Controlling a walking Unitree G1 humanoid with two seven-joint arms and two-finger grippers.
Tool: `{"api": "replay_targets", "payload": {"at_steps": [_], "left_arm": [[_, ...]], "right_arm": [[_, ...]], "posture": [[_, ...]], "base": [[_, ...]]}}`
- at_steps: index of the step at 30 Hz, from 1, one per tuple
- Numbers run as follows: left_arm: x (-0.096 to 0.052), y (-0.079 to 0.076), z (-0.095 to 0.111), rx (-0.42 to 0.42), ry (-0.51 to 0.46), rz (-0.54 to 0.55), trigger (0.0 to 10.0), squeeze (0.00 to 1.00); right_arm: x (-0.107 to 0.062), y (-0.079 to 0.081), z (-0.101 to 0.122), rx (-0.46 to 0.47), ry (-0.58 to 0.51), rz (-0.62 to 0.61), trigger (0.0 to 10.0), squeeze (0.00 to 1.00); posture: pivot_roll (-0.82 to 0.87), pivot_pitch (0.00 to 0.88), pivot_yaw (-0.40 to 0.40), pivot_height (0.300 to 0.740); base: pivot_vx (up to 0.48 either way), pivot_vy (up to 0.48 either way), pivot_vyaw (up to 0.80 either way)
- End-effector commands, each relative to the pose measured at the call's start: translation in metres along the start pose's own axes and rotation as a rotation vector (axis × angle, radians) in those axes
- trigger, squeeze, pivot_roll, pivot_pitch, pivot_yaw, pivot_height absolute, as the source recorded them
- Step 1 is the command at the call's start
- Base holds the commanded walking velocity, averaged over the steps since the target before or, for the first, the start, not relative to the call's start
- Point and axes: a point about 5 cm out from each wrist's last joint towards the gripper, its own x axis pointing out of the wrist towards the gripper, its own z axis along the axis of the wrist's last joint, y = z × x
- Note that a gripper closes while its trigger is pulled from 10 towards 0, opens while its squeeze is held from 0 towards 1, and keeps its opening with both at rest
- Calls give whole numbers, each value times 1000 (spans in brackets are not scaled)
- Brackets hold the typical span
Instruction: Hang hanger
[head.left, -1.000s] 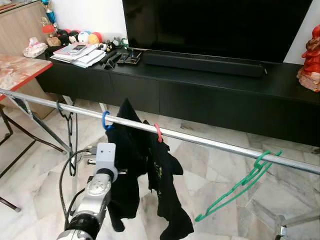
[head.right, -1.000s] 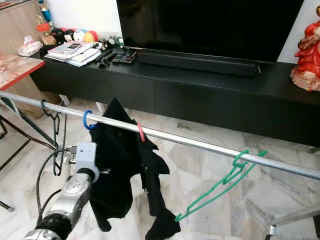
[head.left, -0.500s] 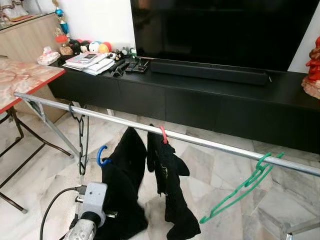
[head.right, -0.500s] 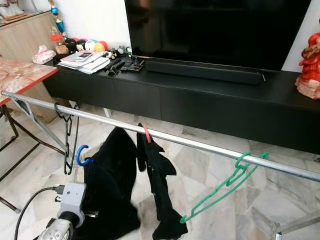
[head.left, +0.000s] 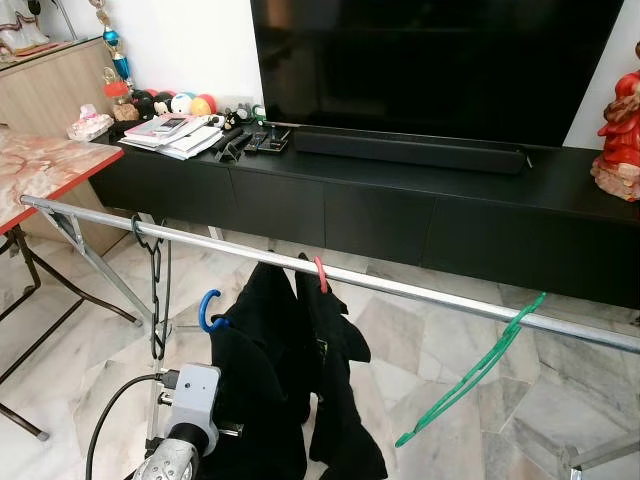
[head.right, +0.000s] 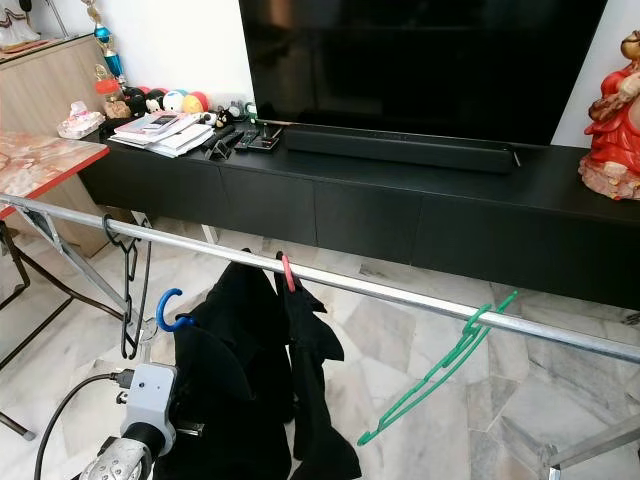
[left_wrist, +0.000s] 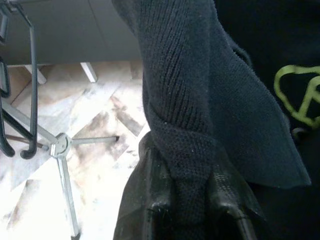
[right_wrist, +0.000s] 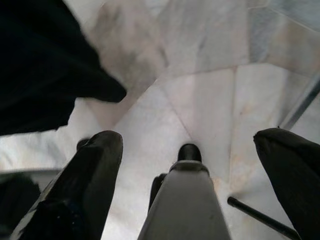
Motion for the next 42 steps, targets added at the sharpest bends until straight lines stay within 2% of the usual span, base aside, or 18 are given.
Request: {"api": "replay_targets", "payload": {"at_steps": [1,14,25,42], "left_arm": [[2,4,11,-2,-40,14,10000,0],[2,1,12,-14,-28,23,10000,0],[5,2,12,-38,-1,63,10000,0],[5,4,12,-45,15,75,10000,0]], "right_arm": [[2,-3,13,27,-35,-14,10000,0],[1,-9,4,-2,0,4,10000,0],[0,-12,0,-7,20,6,10000,0],[0,-11,0,-15,26,17,10000,0]], "posture": [[48,12,60,740],[53,26,54,740],[53,35,52,740],[62,46,50,740]], "base": [[-259,0,0],[-271,0,0],[0,0,0],[0,459,0]]}}
